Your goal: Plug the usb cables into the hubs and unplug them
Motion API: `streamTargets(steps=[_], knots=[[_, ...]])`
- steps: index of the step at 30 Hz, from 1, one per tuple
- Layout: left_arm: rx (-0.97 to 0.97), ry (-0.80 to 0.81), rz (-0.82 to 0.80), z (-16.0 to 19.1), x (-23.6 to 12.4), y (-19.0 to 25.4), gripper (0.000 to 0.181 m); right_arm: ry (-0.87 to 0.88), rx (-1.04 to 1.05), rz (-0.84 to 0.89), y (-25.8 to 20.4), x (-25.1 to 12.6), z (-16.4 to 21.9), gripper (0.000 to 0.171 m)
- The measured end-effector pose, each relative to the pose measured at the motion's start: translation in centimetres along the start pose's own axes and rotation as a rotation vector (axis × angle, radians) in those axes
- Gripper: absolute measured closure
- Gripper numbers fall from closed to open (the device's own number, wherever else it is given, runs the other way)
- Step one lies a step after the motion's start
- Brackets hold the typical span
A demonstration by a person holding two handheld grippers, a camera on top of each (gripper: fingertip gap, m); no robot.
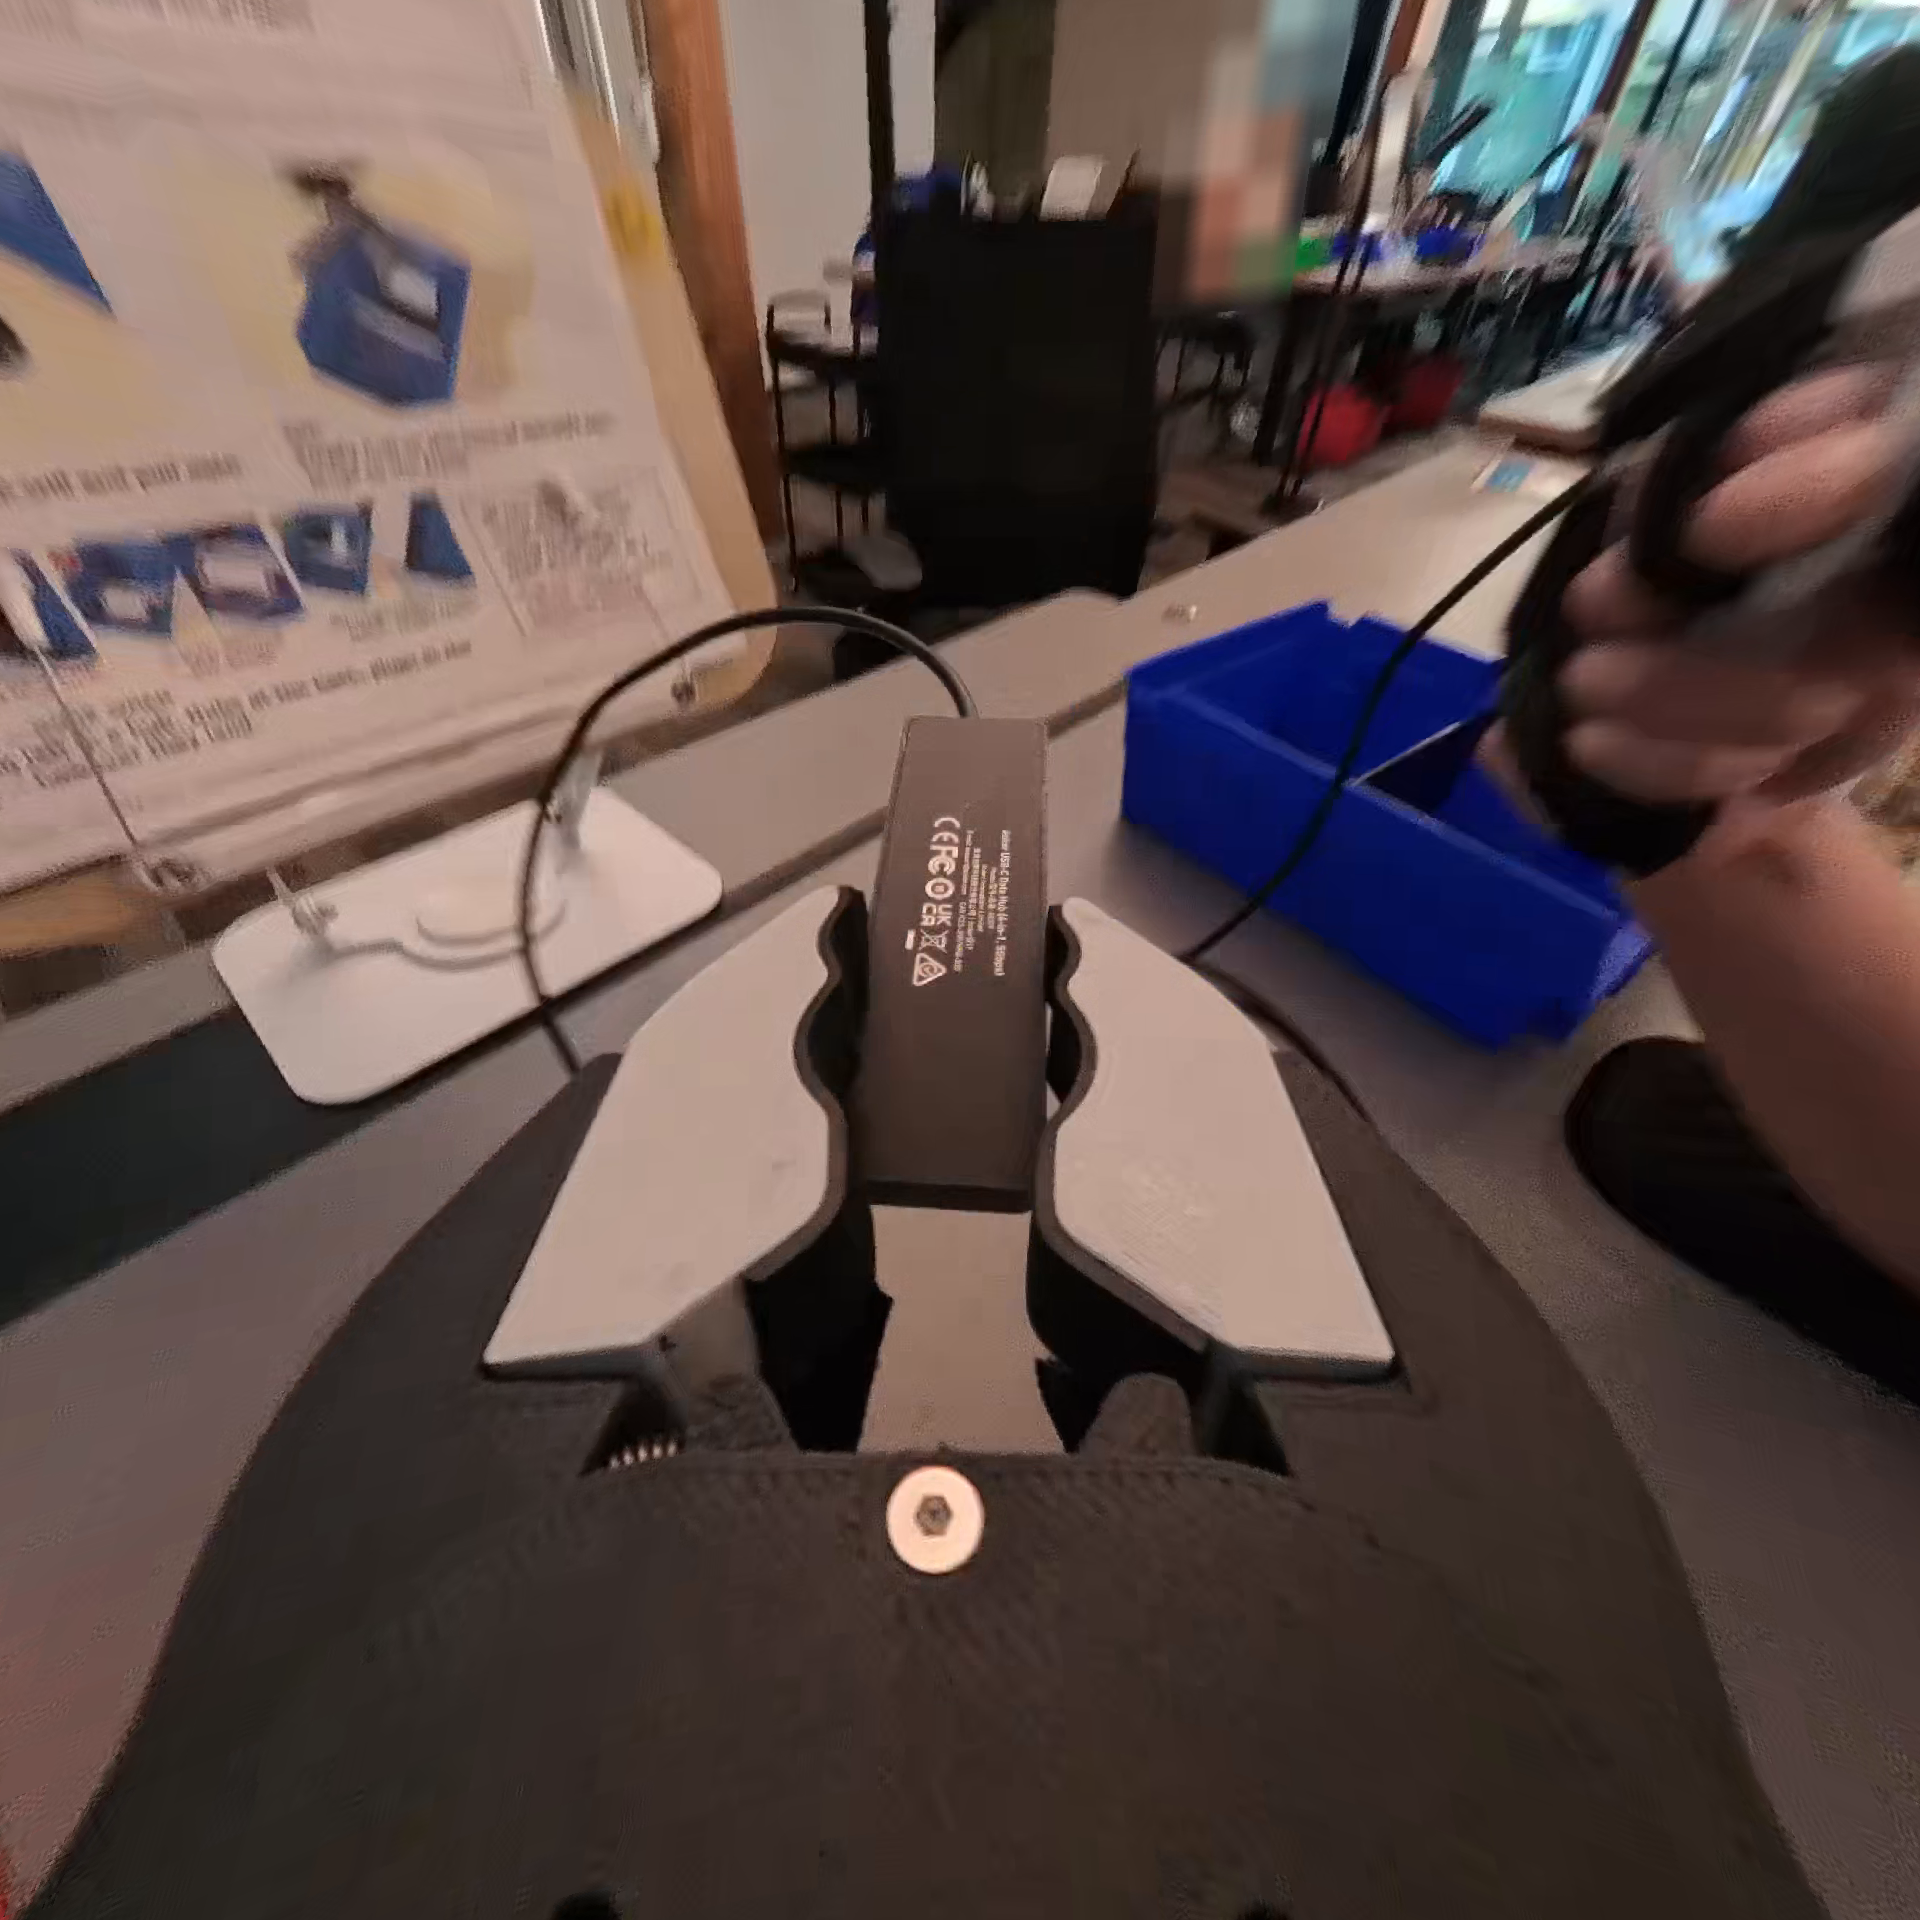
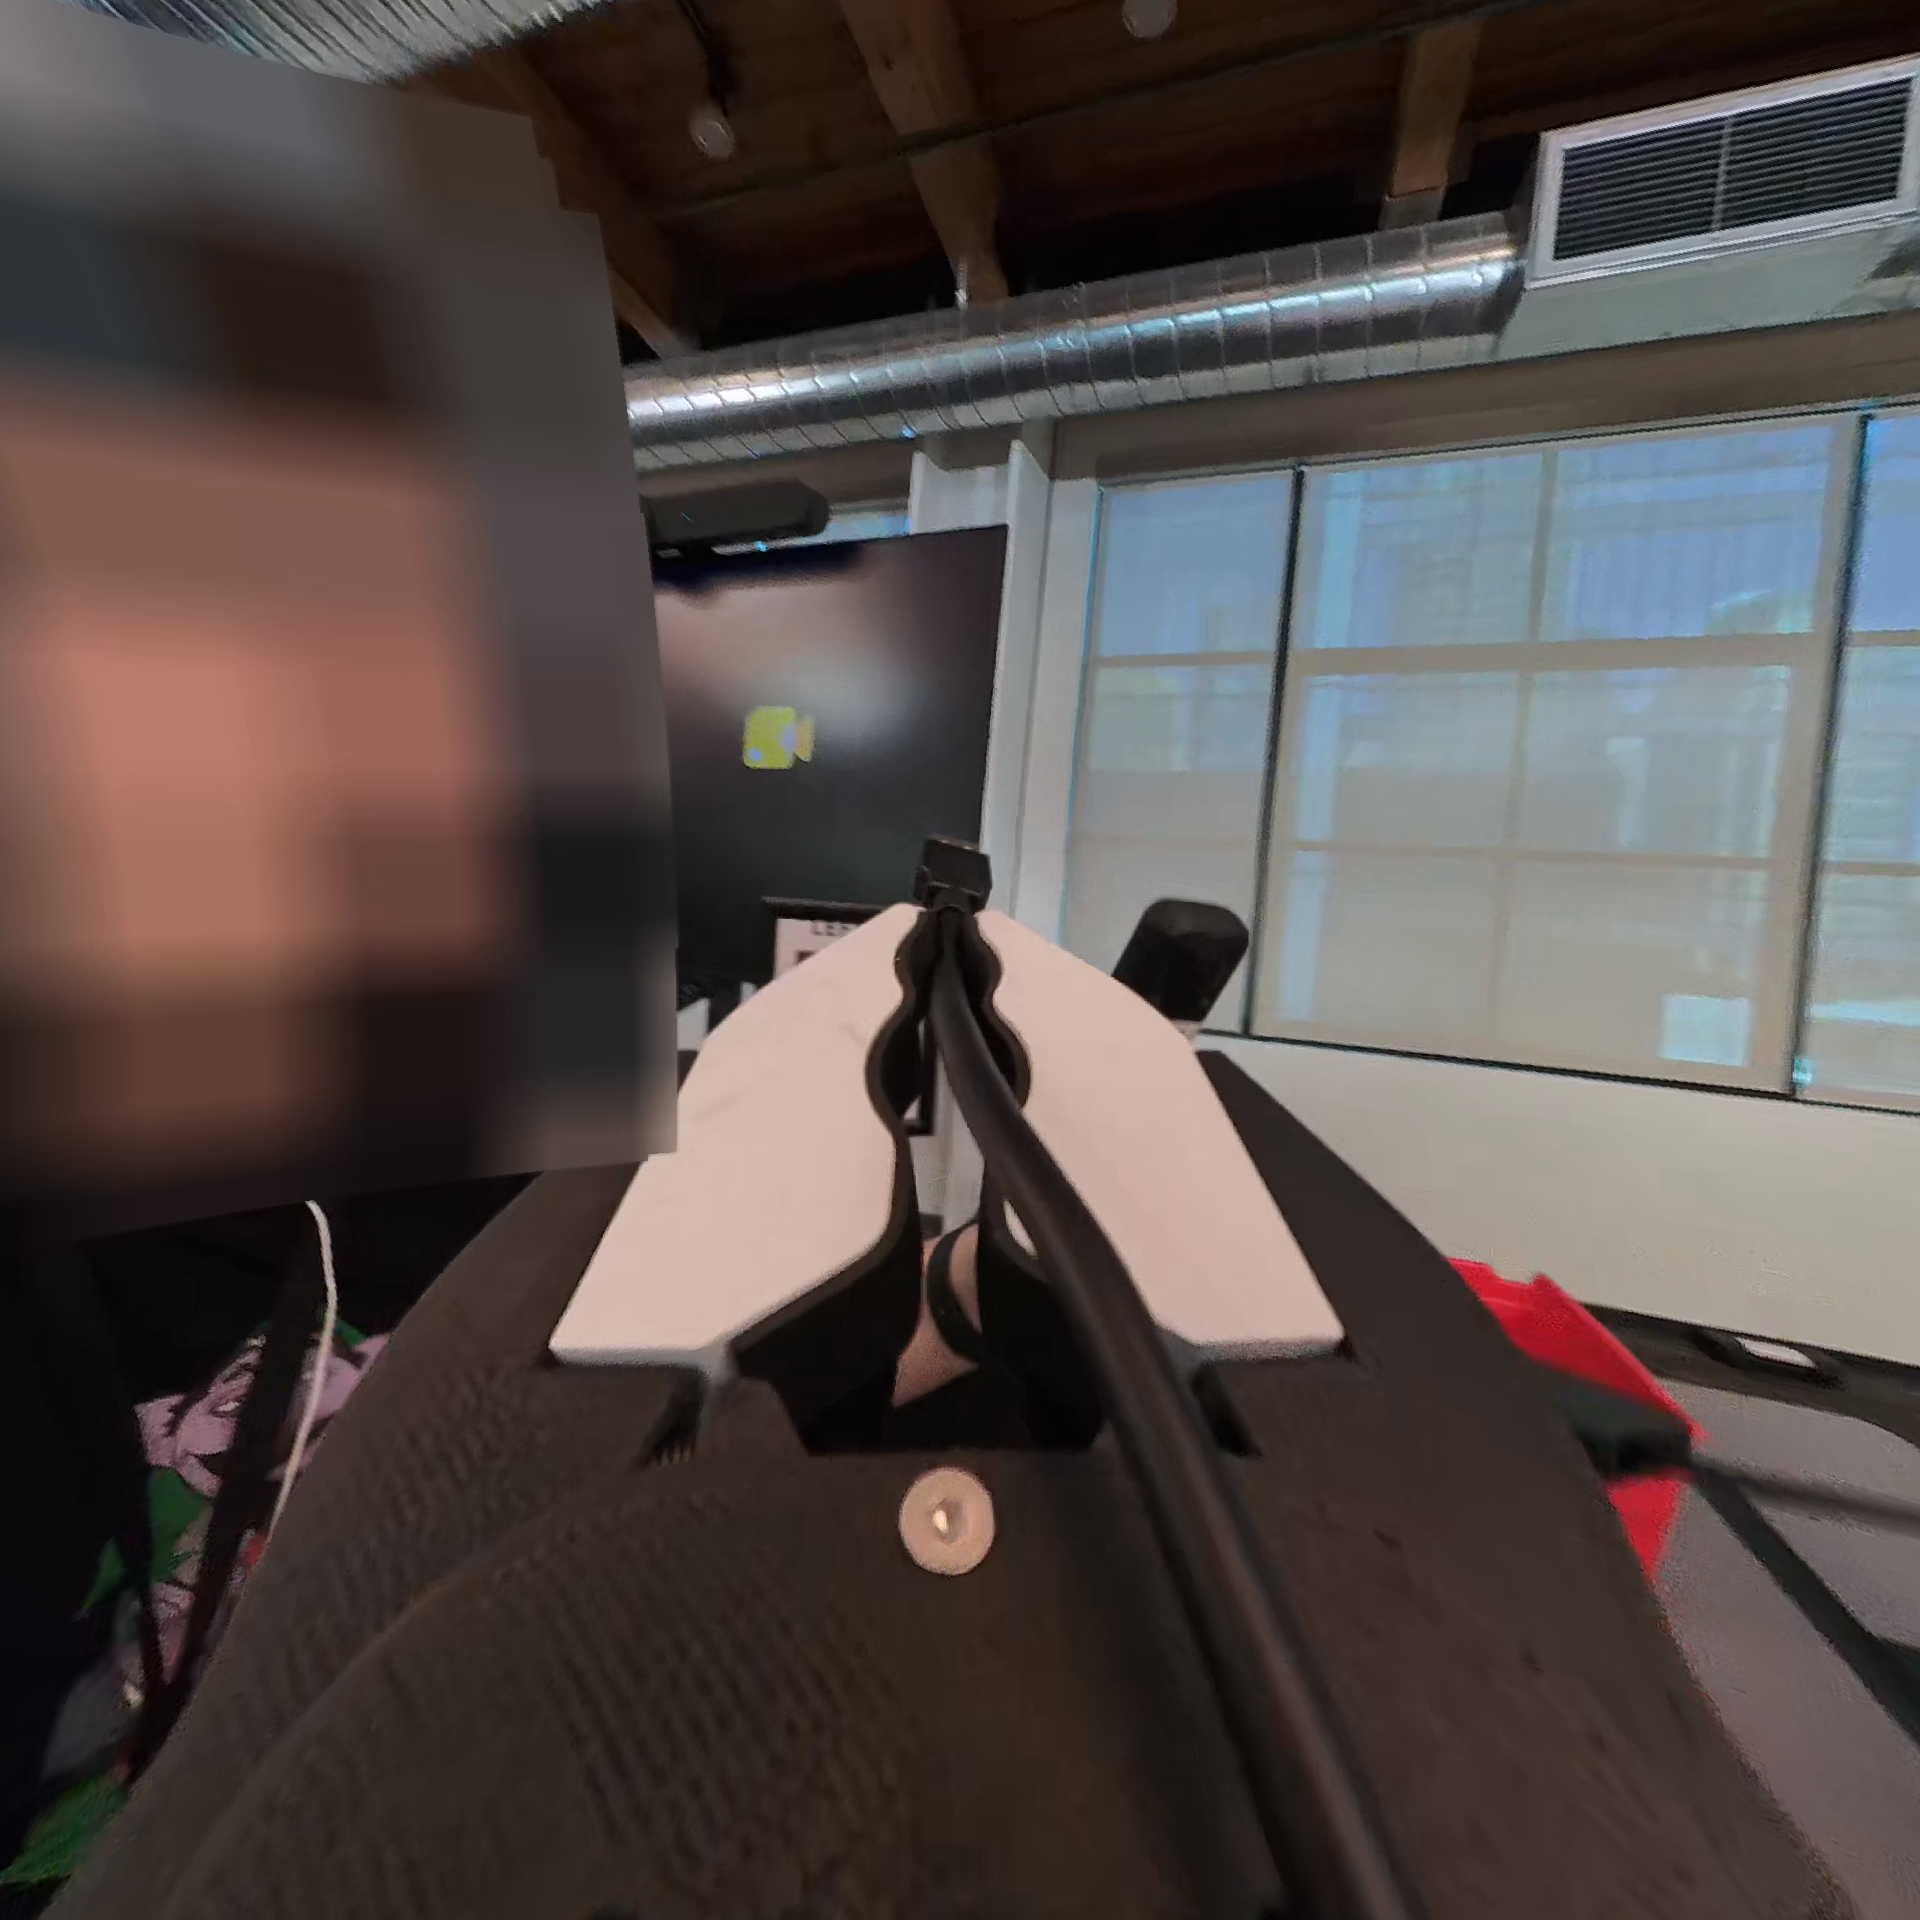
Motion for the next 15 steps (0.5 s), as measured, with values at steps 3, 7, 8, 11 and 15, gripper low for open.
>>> streamTargets(steps=[3, 7, 8, 11, 15], knots=[[-0.076, -0.078, 0.024, 3.1, 2.3, -1.1, 0.149, -0.029, -0.047, 0.083, -0.1, -0.6, -0.9, 0.166], [-0.029, -0.209, -0.040, 6.1, 3.9, -1.9, 0.149, -0.043, -0.069, 0.195, 0.3, -1.4, -1.7, 0.166], [-0.018, -0.259, -0.048, 6.9, 4.3, -1.8, 0.149, -0.044, -0.070, 0.214, 0.4, -1.5, -1.8, 0.166], [-0.008, -0.358, -0.060, 9.5, 5.4, -1.7, 0.149, -0.051, -0.073, 0.247, 0.7, -1.8, -1.8, 0.166], [-0.070, -0.377, -0.039, 11.1, 6.0, -2.0, 0.148, -0.082, -0.087, 0.275, 0.9, -1.8, -1.7, 0.166]])
Point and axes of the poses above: each gripper's, where its closed fingertips meet, x out along the fingers, z out of its underside, y = z × x across the jaws, the point moved 7 cm from there along -x, back along the fingers, and after that the axes turned 8 degrees about x, right-handed, at the moved point
